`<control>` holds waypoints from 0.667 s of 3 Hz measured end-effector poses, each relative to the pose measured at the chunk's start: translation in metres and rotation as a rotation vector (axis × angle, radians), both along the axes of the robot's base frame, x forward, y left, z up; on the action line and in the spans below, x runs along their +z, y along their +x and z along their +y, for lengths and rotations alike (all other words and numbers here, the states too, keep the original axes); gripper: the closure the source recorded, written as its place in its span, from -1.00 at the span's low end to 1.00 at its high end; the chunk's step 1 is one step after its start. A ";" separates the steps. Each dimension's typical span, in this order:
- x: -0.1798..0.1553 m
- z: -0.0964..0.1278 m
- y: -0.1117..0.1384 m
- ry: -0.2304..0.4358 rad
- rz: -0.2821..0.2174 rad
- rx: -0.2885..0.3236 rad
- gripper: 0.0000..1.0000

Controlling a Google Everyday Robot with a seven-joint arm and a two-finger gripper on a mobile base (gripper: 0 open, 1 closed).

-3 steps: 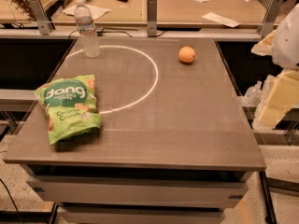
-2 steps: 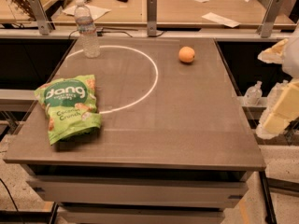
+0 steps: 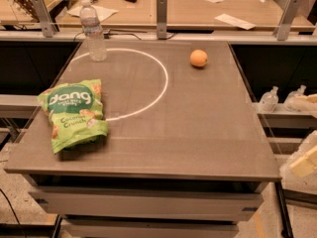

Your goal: Move green rice chip bag near orange

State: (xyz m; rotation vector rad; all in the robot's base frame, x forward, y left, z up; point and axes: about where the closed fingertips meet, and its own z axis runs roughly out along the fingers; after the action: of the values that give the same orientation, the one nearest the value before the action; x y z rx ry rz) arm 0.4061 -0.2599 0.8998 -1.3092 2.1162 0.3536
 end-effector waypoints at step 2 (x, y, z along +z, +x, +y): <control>-0.039 0.019 -0.026 0.517 -0.014 0.034 -1.00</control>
Offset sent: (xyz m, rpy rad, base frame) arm -0.0297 0.0340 0.0058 1.0528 -0.1118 0.0833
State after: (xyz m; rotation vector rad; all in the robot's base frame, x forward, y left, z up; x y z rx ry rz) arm 0.3801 -0.2407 0.8609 -1.0343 1.8214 0.8379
